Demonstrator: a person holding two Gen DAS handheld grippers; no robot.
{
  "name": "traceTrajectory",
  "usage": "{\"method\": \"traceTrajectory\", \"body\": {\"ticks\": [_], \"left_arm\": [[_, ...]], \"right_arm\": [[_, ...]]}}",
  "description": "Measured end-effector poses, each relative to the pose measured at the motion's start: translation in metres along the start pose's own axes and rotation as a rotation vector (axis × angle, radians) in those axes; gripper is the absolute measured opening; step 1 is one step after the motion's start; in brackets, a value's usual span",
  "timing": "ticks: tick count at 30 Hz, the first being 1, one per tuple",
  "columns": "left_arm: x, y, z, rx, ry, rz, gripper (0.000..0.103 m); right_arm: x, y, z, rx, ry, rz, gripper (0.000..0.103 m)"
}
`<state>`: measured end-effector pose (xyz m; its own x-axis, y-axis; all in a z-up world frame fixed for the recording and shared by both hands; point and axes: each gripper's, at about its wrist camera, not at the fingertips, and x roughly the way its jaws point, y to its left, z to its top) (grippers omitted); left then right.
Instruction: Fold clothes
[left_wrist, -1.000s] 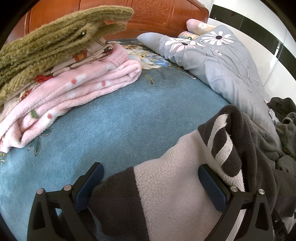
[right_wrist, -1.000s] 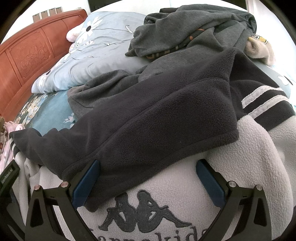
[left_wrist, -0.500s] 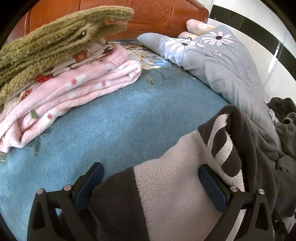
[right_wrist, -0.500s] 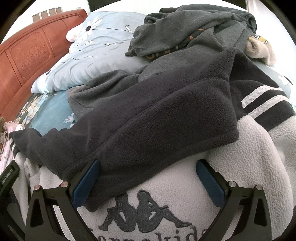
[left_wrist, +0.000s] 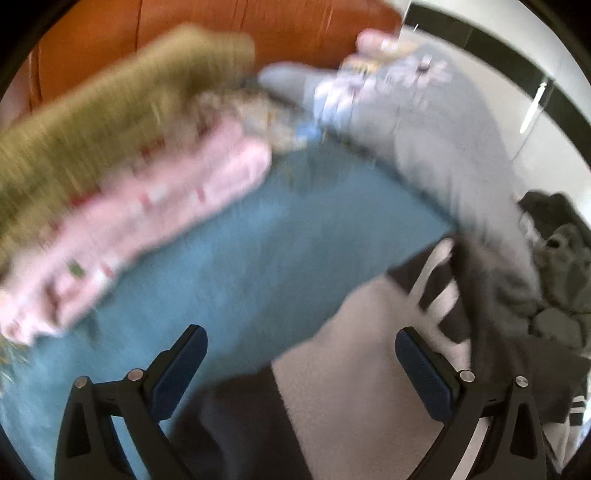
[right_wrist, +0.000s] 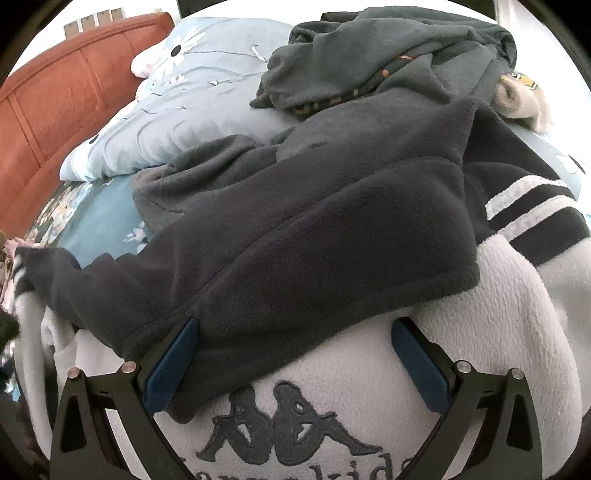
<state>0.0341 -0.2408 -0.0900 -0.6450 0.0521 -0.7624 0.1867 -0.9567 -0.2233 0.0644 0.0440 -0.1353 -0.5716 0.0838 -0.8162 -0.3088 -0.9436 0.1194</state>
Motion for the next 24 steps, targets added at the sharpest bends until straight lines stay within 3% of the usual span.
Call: {"method": "traceTrajectory", "body": {"ticks": [4, 6, 10, 12, 15, 17, 20, 24], "left_arm": [[-0.033, -0.002, 0.024, 0.044, -0.030, -0.087, 0.103], [-0.048, -0.005, 0.034, 0.081, -0.039, -0.133, 0.103], [-0.076, -0.029, 0.028, 0.355, -0.122, -0.095, 0.103], [-0.073, -0.032, 0.026, 0.394, -0.096, -0.113, 0.103], [-0.062, -0.035, 0.024, 0.410, -0.040, -0.146, 0.103], [-0.049, -0.035, 0.024, 0.380, -0.010, -0.145, 0.102], [-0.030, -0.036, 0.024, 0.348, 0.033, -0.161, 0.102], [-0.011, -0.047, 0.018, 0.404, 0.067, -0.165, 0.099]], "right_arm": [[-0.012, -0.003, 0.008, -0.004, 0.011, 0.040, 0.103], [-0.033, -0.010, 0.016, -0.018, -0.019, 0.113, 0.103], [-0.075, -0.035, 0.035, -0.079, -0.089, 0.240, 0.103], [-0.088, -0.051, 0.045, -0.167, -0.090, 0.221, 0.103], [-0.095, -0.068, 0.050, -0.341, -0.059, 0.103, 0.103], [-0.093, -0.080, 0.050, -0.378, -0.004, 0.113, 0.103], [-0.090, -0.101, 0.055, -0.277, 0.060, 0.226, 0.103], [-0.073, -0.120, 0.070, -0.060, 0.066, 0.329, 0.100]]}}
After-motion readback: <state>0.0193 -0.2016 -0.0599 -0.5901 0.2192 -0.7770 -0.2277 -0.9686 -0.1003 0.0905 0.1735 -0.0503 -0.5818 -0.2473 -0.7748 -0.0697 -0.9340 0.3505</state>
